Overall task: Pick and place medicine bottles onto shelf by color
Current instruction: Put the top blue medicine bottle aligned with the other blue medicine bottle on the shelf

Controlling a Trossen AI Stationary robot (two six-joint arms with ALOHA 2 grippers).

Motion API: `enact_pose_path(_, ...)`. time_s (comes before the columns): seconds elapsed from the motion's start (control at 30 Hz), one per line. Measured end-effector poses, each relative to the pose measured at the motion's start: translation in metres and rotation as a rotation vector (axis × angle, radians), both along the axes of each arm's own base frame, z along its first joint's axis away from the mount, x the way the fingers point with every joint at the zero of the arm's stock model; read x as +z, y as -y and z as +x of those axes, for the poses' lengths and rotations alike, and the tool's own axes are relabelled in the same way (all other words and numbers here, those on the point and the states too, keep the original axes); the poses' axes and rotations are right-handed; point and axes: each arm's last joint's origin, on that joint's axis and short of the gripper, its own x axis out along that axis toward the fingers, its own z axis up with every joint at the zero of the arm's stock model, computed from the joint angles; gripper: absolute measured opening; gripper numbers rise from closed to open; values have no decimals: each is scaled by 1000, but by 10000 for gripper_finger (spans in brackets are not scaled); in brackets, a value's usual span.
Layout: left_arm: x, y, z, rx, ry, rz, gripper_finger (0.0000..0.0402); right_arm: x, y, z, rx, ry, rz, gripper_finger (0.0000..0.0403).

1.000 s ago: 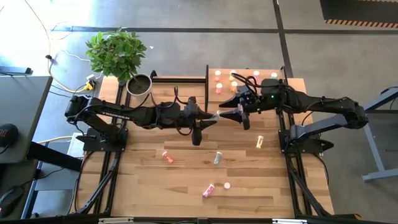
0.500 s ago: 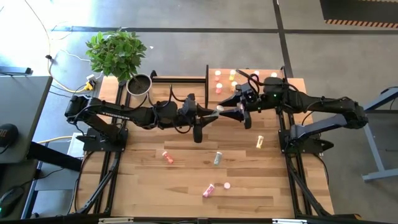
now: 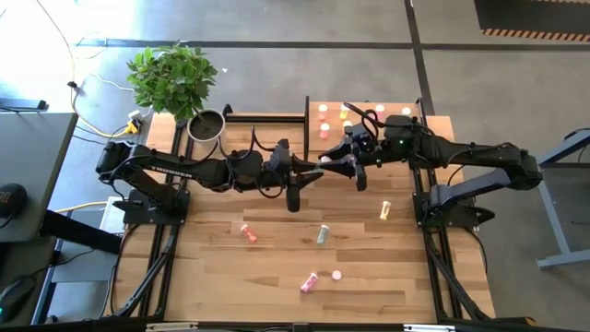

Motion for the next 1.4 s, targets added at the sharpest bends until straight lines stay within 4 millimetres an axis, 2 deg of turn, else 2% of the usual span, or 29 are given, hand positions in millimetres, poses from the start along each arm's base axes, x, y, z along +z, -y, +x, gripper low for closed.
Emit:
enact_pose_path(0.17,0,0,0,3,0,0,91,0,0,0,-4,0,-5,97)
enact_pose_path(0.5,-1,-2,0,26,-4,1,112,0,0,0,-10,-6,-1,105)
enact_pose_path(0.9,-5,-9,-1,48,-70,38,200,-5,2,-1,-62,-55,22,100)
enact_pose_path(1.0,-5,-13,-2,60,-134,33,214,-6,1,-1,-90,-62,17,100)
enact_pose_path(1.2,-2,-17,-4,60,-219,97,217,-8,2,-1,-146,-92,11,99)
enact_pose_path(1.4,5,-17,-3,47,-234,192,215,-13,4,-3,-221,-147,8,99)
